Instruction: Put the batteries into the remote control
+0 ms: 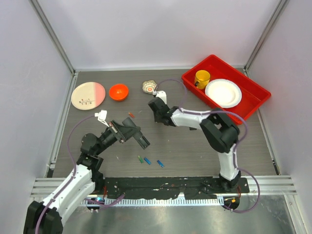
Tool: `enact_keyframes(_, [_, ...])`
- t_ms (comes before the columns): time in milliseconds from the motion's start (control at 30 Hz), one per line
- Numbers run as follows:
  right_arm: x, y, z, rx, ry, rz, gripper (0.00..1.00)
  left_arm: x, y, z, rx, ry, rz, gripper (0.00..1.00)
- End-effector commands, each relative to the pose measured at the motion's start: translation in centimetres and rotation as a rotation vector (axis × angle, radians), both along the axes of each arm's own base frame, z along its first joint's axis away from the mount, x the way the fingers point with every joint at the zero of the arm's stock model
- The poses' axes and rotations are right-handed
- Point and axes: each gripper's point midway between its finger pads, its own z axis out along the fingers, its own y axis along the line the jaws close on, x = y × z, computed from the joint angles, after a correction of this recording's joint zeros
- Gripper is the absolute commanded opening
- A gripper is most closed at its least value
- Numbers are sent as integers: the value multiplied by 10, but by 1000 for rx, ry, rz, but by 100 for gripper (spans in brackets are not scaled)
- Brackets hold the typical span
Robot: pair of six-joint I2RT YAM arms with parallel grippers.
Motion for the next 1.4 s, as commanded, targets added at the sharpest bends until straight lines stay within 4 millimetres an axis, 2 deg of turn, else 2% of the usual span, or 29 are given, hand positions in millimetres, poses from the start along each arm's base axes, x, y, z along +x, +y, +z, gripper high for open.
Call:
enact_keyframes(0, [-18,-29,89,107,-125,-61,1,-8,-3,14,-82,-92,-48,0])
enact_keyframes(133, [-46,-58,95,44,-94,-32,1,-5,-1,14,-78,-115,-23,0])
enact_keyframes(200, [-59,-66,94,43,-81,-2,1,-5,-1,13,-72,-127,-17,0])
enact_keyframes(233, [-73,-73,92,56,-64,24,1,-6,-2,13,-73,-127,-22,0])
enact_keyframes(333, [-101,-84,85,89,-36,83,1,-10,-5,8,-77,-124,-33,0])
enact_keyframes(400, [-111,-90,84,106,-34,94,1,-13,-11,3,-69,-111,-49,0])
enact_keyframes(433, [-119,-96,76,96,-19,103,1,-13,-13,2,-61,-114,-54,0])
enact_keyframes(467, [-123,-97,84,119,-33,116,1,-14,-16,3,-58,-117,-64,0])
enact_keyframes(533, [-131,-100,82,120,-30,144,1,-18,-26,1,-47,-127,-104,0])
enact_keyframes(567, [-135,-97,88,145,-36,174,1,-22,-29,12,-68,-178,-120,0])
enact_keyframes(600, [-138,-97,90,151,-36,193,1,-25,-33,14,-75,-186,-141,0])
enact_keyframes(633, [-141,-99,89,148,-37,199,1,-22,-37,7,-67,-159,-153,0])
enact_keyframes(667, [-144,-99,91,158,-36,209,1,-23,-37,15,-95,-173,-162,0])
enact_keyframes(733, [-148,-98,98,177,-45,232,1,-17,-39,13,-112,-154,-157,0])
enact_keyframes(833, [-155,-92,104,213,-34,274,1,-18,-42,22,-148,-170,-182,0])
enact_keyframes(1033, [-161,-88,103,230,-6,296,1,-25,-50,33,-183,-192,-265,0])
enact_keyframes(1367, [-159,-92,108,215,-21,290,1,-28,-48,25,-173,-179,-258,0])
